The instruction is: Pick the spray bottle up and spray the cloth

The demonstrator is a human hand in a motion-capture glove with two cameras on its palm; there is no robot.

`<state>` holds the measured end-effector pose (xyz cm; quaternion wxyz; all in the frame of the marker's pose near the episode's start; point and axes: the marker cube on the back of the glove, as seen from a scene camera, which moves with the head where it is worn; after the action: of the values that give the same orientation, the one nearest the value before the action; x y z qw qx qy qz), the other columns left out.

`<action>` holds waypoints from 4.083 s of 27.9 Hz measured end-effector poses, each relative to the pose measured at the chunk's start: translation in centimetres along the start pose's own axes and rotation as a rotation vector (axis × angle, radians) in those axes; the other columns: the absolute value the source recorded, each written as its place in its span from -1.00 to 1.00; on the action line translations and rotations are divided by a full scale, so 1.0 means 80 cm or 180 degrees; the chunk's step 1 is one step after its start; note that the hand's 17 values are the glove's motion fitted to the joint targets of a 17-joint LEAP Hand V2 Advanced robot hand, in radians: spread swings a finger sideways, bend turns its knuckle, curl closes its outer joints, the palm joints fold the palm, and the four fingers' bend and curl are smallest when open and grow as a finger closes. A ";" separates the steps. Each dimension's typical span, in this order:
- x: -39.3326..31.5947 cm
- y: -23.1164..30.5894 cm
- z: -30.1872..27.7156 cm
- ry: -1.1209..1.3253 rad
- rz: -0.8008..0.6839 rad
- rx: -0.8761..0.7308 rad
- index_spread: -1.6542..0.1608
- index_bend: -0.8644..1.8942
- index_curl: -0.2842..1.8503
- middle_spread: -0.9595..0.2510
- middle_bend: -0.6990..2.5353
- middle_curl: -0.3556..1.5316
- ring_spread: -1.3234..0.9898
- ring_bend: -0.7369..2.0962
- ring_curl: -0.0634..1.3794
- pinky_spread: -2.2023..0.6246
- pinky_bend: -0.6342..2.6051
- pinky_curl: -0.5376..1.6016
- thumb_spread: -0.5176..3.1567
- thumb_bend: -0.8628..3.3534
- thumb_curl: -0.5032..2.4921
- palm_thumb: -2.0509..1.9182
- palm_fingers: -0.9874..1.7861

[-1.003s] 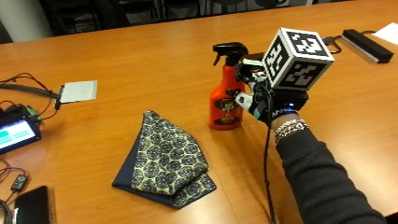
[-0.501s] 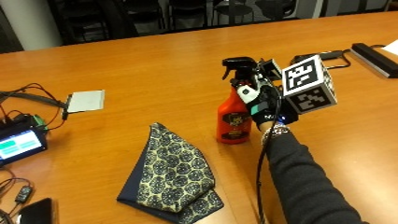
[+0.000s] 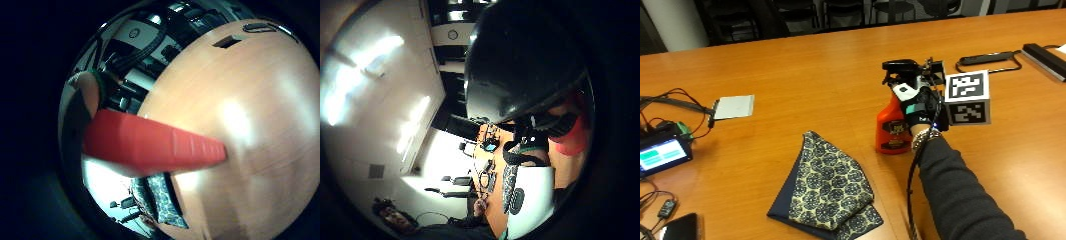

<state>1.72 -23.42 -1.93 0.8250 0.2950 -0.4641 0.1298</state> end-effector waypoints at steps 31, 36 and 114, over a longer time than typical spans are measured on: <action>-0.001 -0.005 -0.007 0.0567 -0.1020 0.1259 0.51 -0.21 -0.33 0.21 -0.26 -0.07 -0.04 0.01 -0.25 0.33 -0.27 -0.09 -0.40 -0.60 -0.27 0.49 0.74; -0.012 -0.002 -0.007 0.0969 -0.1430 0.1090 0.51 -0.21 -0.31 0.21 -0.25 -0.06 -0.04 0.02 -0.25 0.33 -0.26 -0.09 -0.41 -0.60 -0.25 0.50 0.73; -0.040 0.087 0.022 0.3869 -0.4203 -0.0414 0.49 -0.22 -0.19 0.21 -0.22 -0.06 -0.05 0.02 -0.26 0.32 -0.27 -0.10 -0.45 -0.61 -0.15 0.47 0.71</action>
<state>-4.57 -18.76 -1.37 0.8498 0.3348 0.3101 -0.2636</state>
